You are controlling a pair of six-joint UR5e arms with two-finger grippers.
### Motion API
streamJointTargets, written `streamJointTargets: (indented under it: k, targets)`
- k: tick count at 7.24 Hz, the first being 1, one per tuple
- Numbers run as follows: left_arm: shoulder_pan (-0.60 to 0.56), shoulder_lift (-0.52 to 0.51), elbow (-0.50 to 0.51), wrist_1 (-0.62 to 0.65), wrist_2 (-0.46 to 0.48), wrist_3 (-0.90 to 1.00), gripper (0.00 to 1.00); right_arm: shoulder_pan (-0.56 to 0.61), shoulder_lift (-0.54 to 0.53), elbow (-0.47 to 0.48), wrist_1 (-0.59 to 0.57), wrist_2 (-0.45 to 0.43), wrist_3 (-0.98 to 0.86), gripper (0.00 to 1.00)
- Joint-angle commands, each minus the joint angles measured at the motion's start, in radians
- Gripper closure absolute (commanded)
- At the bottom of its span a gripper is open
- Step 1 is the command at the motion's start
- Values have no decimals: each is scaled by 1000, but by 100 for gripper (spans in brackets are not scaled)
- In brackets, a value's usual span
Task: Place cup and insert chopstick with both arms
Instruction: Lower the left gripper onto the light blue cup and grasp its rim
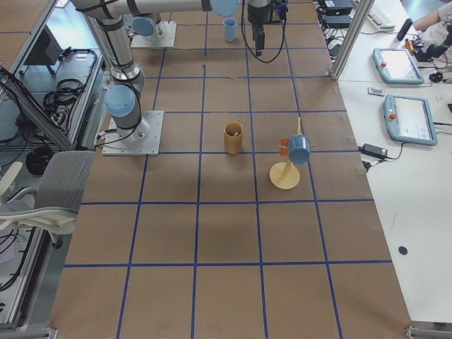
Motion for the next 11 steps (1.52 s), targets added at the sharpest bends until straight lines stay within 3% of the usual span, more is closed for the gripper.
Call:
streamJointTargets:
  k: [1,4,7,8,9,10,11]
  targets:
    - [41,-4,-196,167,6,62,0,1,1,0,-1,0,0,0]
    - [42,-30,-260,193,20,77,7,0,-1,0,4,-6,0,0]
    - [42,-81,-371,382,79,84,11,0,-1,0,2,-2,0,0]
    - [42,-90,-376,385,78,90,27,0,-1,2,5,-2,0,0]
    - [42,-95,-375,385,75,93,68,0,1,2,7,-3,0,0]
    - [42,-93,-370,390,76,93,100,0,1,2,8,-3,-1,0]
    - [42,-90,-369,395,76,93,100,-2,1,2,10,-15,-17,0]
